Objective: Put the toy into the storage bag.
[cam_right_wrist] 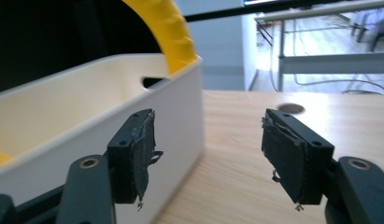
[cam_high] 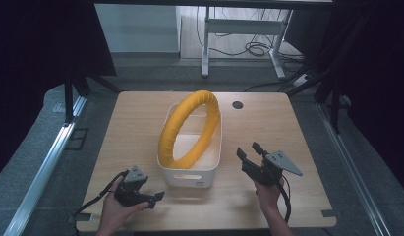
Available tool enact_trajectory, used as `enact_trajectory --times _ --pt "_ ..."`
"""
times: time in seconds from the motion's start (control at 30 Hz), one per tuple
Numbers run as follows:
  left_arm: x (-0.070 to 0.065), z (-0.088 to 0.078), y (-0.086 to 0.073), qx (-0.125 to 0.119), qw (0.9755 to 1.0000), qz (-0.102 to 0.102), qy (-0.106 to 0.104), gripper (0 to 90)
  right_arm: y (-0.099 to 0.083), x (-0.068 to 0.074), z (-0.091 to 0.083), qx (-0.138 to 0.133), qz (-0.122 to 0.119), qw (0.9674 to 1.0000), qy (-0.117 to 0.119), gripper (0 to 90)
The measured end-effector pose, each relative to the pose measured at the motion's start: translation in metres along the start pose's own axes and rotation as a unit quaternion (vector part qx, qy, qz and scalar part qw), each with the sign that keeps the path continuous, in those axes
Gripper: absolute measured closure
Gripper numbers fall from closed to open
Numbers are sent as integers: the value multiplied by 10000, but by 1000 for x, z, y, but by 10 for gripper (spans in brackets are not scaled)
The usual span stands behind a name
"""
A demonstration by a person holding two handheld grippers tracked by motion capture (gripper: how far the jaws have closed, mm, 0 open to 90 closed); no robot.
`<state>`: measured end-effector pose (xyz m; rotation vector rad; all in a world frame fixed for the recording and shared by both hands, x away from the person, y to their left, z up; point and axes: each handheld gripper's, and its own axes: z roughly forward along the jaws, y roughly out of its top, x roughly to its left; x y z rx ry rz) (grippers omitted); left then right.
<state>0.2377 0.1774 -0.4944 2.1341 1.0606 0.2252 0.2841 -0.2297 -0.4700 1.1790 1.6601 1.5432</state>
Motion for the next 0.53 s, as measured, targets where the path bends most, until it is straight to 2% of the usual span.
enact_trajectory --times 0.17,0.43,0.53 --pt "0 0 0 5 10000 13 -5 151 -7 -13 -2 117 35 9998 -143 392" --pt "1 2 0 48 10000 21 -18 152 -8 -17 -1 204 -31 9998 -62 461" --pt "1 4 0 63 10000 15 -26 152 -9 -19 0 312 -130 9993 -131 465"
